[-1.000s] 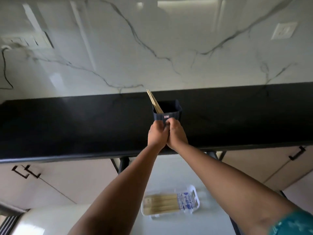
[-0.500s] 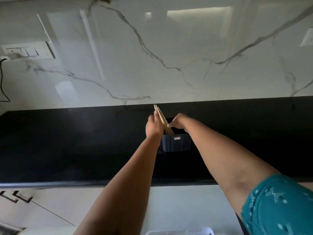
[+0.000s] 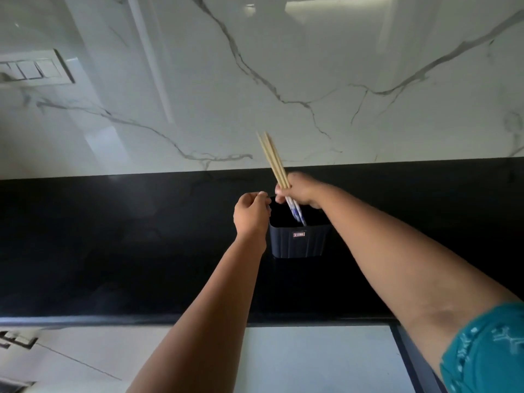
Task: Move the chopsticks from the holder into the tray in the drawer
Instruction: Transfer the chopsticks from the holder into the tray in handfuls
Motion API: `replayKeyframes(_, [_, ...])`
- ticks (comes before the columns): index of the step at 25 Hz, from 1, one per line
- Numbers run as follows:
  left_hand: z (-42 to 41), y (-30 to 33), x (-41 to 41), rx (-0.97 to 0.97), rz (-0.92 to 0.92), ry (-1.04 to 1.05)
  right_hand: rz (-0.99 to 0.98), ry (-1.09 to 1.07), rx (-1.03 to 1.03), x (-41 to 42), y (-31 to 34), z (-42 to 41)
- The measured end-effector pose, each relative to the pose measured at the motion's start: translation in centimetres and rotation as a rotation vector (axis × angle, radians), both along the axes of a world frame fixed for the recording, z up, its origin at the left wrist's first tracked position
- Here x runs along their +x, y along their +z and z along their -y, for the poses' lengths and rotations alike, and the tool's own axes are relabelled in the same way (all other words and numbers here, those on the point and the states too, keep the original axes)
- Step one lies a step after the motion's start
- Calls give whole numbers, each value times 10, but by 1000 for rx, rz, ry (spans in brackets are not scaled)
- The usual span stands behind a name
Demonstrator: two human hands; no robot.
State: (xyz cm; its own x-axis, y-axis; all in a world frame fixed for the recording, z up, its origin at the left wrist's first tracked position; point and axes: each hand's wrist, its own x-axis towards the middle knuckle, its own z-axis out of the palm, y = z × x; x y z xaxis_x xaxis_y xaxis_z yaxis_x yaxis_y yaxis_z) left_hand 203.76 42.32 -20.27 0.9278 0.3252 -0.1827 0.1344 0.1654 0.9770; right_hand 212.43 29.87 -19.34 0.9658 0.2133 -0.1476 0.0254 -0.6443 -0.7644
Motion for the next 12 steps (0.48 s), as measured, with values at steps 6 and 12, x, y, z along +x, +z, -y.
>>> replayKeyframes(6, [11,28,-73,27,240,-46,124,47,635,-108,105,9])
replayKeyframes(12, [25,-81,-203,-259,-260,-281,-142,-319,681,-250,-17,-12])
